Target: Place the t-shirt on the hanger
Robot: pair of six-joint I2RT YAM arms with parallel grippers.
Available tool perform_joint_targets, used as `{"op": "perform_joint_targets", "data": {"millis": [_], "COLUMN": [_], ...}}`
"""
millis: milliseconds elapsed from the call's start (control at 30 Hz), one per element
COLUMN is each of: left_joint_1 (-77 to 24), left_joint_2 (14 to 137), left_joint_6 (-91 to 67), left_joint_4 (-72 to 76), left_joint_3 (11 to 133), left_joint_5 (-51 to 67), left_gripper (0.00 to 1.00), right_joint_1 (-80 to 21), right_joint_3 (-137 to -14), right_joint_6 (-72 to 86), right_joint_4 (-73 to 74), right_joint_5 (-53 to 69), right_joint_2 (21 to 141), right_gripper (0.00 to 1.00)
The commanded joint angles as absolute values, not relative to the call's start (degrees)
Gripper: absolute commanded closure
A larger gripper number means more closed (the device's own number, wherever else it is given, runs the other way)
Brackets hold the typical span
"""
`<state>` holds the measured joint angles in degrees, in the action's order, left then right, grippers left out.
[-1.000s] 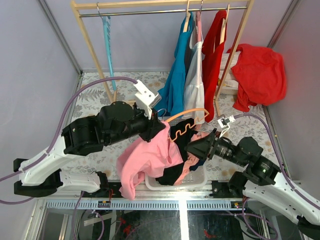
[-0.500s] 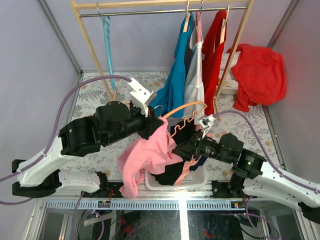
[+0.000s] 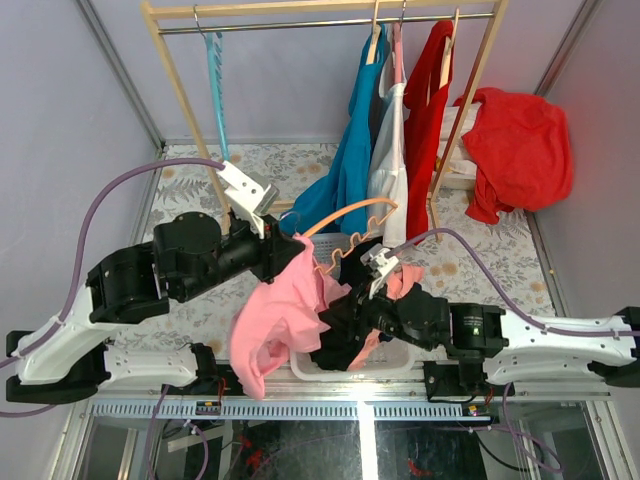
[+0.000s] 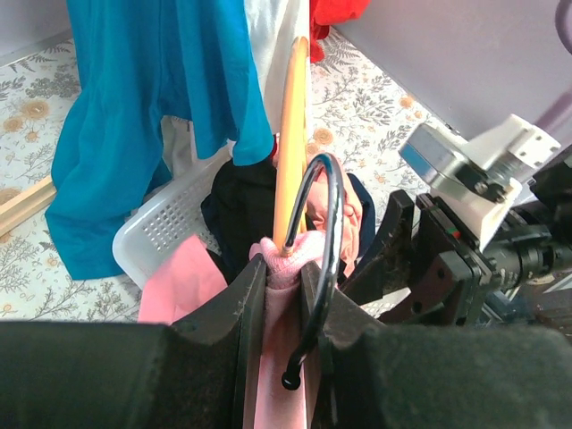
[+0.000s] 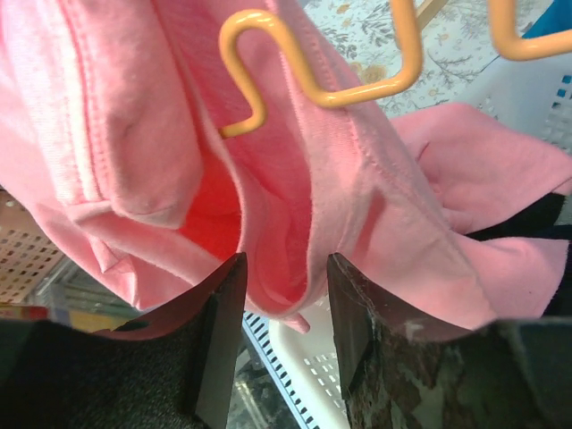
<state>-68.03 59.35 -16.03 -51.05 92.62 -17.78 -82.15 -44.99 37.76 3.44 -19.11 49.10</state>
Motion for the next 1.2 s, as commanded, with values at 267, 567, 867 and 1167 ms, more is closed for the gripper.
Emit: {"op": "perform_joint_targets", "data": {"millis": [267, 567, 867, 1167], "left_joint_1": [-67.9, -67.9, -67.9, -67.9], "left_joint_2": [56.2, 54.9, 54.9, 55.6], "left_joint_6": [-16.9, -17.1, -17.5, -17.7], "left_joint_4": [-48.9, -48.3, -47.7, -47.8], "left_joint_3": [92.6, 93.0, 93.4, 94.0], "left_joint_5": [-18.5, -15.9, -14.4, -14.5], "left_gripper": [1.0, 1.0, 1.0, 1.0], "right_joint_1": [-91.0, -90.8, -88.6, -87.6], "right_joint_3": [-57.8, -57.9, -56.0, -53.7], "right_joint_6": [37.0, 37.6, 35.5, 32.8], "right_joint_4": [14.2, 15.8, 11.9, 5.7], "right_joint_5": [-49.0, -53.1, -49.5, -42.7], "right_joint_2": [59.1, 58.5, 56.5, 55.2], "right_gripper": [0.55, 0.77, 1.0, 0.76]}}
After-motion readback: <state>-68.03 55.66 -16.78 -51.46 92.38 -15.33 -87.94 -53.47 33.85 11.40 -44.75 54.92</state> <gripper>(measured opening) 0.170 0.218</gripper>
